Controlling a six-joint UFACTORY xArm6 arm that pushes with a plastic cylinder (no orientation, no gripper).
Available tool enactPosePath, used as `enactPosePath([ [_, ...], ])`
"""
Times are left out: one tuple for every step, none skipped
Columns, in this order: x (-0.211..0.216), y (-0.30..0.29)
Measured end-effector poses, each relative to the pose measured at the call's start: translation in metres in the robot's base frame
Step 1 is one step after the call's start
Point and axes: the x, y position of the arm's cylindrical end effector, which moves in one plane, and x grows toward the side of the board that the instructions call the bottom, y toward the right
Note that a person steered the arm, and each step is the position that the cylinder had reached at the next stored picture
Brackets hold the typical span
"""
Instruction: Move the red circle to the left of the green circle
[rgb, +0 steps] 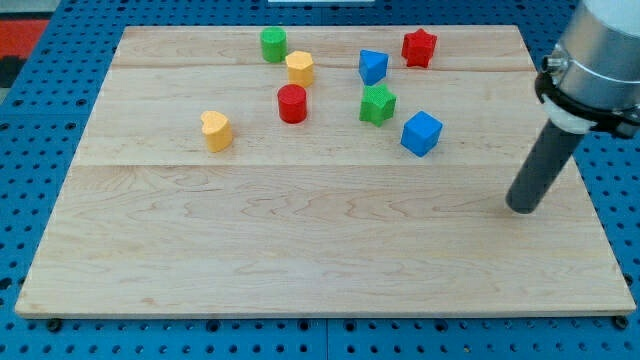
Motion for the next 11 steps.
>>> enactPosePath([
  [-0.043, -0.016],
  [-0.055, -0.117],
  [-0.091, -0.193],
  [-0.108, -0.211],
  [-0.135, -0.191],
  [-0.141, -0.192],
  [-0.142, -0.199],
  [-0.144, -0.219],
  [-0.161, -0.262],
  [-0.225, -0.302],
  [-0.21, -0.342],
])
